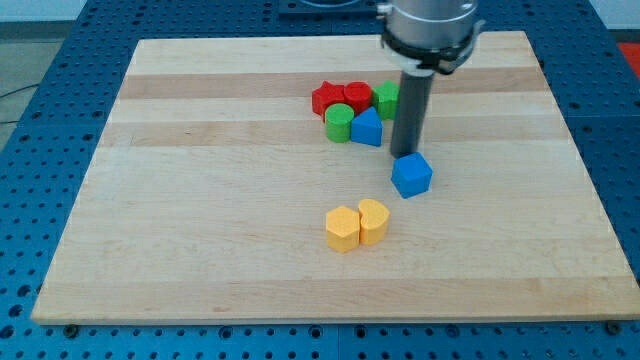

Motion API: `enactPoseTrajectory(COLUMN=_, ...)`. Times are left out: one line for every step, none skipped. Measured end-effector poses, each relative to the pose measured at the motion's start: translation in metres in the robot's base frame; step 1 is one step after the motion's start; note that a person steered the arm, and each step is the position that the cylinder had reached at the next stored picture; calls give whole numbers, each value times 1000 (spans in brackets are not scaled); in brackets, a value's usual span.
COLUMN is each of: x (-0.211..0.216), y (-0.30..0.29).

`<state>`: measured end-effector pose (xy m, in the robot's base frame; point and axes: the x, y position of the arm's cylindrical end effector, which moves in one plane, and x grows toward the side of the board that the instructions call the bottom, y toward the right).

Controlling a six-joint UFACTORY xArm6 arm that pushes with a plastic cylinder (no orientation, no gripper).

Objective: Move the blue triangle to the top left of the board

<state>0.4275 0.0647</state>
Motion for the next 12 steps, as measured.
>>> enactPoseTrajectory(x=-9, y=-53)
enactPoseTrajectory(x=-22, y=-40)
enactPoseTrajectory(x=-38, y=-4)
enactPoseTrajectory(x=-49, y=36)
enactPoseTrajectory(x=-71, y=59)
enactPoseTrajectory(x=-99, y=67)
enactPoseTrajectory(x=-103, y=66)
enactPoseTrajectory(x=-103, y=66)
enactPoseTrajectory(x=-103, y=66)
enactPoseTrajectory(x=-103, y=66)
enactPoseTrajectory(x=-104, y=66)
enactPoseTrajectory(x=-104, y=66)
